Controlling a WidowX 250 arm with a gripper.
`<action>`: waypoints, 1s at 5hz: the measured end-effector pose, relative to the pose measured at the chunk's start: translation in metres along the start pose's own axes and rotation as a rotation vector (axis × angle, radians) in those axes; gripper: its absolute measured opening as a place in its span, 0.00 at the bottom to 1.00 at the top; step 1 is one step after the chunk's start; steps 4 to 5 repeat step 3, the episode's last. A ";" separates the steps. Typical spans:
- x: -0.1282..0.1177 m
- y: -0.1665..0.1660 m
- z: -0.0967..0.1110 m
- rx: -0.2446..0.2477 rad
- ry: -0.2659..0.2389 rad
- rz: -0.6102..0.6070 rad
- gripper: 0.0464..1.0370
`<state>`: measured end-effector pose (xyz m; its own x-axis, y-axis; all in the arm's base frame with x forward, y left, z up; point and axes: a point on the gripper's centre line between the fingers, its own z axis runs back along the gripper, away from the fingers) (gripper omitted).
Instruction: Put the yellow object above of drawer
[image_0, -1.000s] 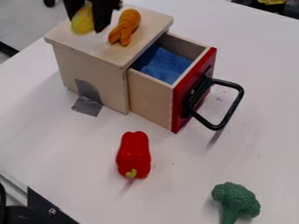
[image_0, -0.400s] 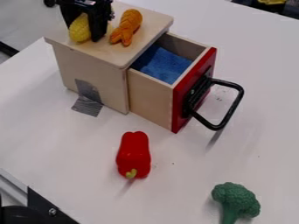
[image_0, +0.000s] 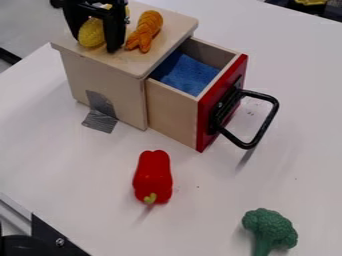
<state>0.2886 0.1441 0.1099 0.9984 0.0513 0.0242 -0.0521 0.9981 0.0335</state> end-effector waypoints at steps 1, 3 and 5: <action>0.002 -0.001 0.019 0.012 -0.033 -0.007 0.96; 0.000 -0.002 0.057 0.039 -0.057 -0.018 0.96; 0.000 -0.002 0.057 0.039 -0.057 -0.018 0.96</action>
